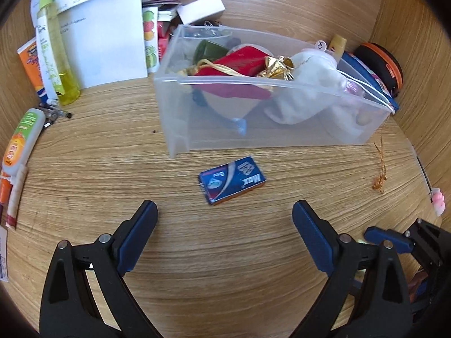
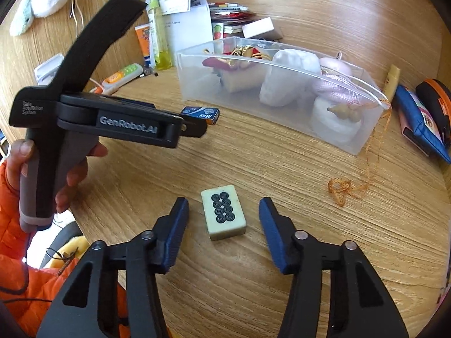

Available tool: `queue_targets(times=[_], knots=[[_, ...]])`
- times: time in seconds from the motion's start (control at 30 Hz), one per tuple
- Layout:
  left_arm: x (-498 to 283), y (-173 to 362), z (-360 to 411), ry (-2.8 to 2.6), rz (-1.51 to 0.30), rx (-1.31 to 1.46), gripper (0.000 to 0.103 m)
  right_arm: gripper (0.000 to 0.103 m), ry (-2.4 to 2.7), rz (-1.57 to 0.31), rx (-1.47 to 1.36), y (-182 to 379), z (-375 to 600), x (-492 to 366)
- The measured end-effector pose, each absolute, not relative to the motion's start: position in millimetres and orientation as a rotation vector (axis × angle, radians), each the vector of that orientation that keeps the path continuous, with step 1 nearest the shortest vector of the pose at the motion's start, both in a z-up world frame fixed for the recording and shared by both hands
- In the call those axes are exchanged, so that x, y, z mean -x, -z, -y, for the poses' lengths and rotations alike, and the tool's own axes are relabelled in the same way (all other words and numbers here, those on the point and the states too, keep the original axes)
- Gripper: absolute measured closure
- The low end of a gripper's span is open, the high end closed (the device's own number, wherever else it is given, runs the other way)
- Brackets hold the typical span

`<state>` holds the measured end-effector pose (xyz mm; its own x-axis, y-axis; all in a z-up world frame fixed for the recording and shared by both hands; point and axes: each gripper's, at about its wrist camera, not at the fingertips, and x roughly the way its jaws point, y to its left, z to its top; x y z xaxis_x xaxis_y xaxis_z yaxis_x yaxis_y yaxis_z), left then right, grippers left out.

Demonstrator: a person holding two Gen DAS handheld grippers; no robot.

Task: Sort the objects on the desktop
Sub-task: 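Move both grippers back toward the blue Max eraser box and mahjong tile, then grasp the blue Max eraser box with the left gripper while the right grasps the mahjong tile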

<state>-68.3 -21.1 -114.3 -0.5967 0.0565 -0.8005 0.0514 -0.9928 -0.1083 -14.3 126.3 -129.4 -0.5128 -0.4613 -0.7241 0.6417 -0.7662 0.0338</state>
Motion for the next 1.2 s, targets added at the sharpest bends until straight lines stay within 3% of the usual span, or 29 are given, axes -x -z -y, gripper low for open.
queue_targets(times=[0.13,0.33,0.63,0.7,1.2], knots=[[76.8,115.5,17.2,-2.794,0.187,1.423,0.006,0.072,2.259,-0.273,-0.982,128.5,-129.1,17.0],[86.1,115.8,13.9,-2.82,0.166,1.423,0.006,0.08,2.245,-0.235,-0.982,128.2,-133.6,21.4],[91.7,116.3,9.1,-2.892,0.09,1.419,0.031,0.081,2.256,-0.198,-0.939,120.1,-139.9,24.7],[90.7,115.0,5.8,-2.889,0.06,1.395,0.05,0.08,2.255,-0.191,-0.93,116.2,-141.4,26.2],[72.1,91.8,-7.1,-2.864,0.031,1.235,0.051,0.081,2.359,-0.217,-0.855,86.6,-154.3,37.9]])
